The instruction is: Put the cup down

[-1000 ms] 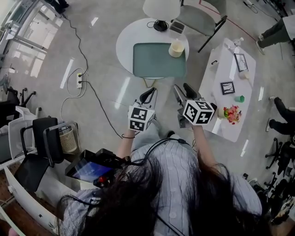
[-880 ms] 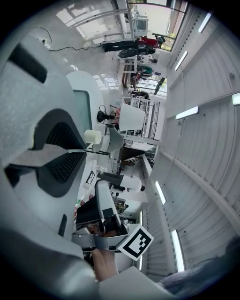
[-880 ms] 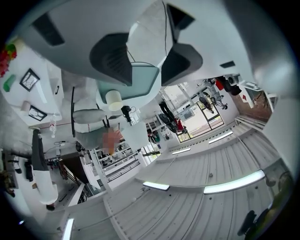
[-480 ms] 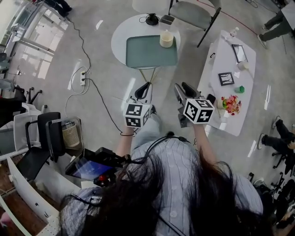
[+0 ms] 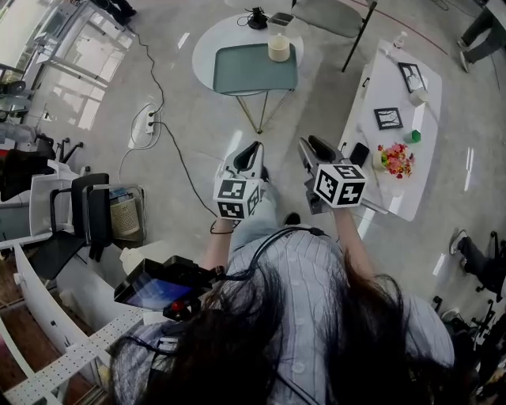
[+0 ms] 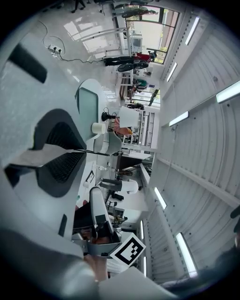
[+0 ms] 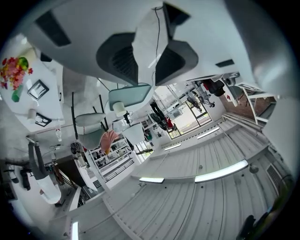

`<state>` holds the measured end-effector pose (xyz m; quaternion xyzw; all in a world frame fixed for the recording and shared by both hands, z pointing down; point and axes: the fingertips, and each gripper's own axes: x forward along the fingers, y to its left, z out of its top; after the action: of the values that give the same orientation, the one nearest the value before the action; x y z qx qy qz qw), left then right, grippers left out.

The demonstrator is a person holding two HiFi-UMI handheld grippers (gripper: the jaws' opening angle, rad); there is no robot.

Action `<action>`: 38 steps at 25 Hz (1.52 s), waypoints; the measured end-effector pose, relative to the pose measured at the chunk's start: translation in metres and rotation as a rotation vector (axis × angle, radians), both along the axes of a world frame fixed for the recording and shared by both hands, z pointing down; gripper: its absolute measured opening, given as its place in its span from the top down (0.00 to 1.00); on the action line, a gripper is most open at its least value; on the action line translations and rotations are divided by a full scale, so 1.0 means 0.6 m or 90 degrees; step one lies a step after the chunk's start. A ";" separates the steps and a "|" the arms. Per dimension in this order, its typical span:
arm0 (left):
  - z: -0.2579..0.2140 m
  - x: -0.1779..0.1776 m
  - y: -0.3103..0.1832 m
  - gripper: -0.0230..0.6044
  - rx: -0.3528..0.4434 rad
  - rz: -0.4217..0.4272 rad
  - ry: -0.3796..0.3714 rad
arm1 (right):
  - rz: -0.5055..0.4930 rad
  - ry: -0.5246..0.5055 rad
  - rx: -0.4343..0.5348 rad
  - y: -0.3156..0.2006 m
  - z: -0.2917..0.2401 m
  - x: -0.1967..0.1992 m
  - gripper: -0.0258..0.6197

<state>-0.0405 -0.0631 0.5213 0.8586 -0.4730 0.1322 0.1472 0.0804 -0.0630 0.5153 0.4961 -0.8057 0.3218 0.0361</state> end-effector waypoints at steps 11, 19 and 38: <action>-0.002 0.032 0.122 0.91 0.012 0.014 -0.011 | -0.033 -0.008 0.013 0.114 -0.006 -0.005 0.78; -0.010 0.015 0.198 0.91 0.014 0.018 -0.015 | -0.050 0.002 0.030 0.186 -0.026 -0.033 0.82; -0.017 -0.019 0.213 0.91 0.036 -0.008 -0.004 | -0.103 0.058 0.075 0.197 -0.041 -0.084 0.84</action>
<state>-0.0520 0.0648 0.5112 0.8591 -0.4822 0.1207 0.1219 0.0300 0.0554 0.4909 0.4447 -0.8582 0.2468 0.0691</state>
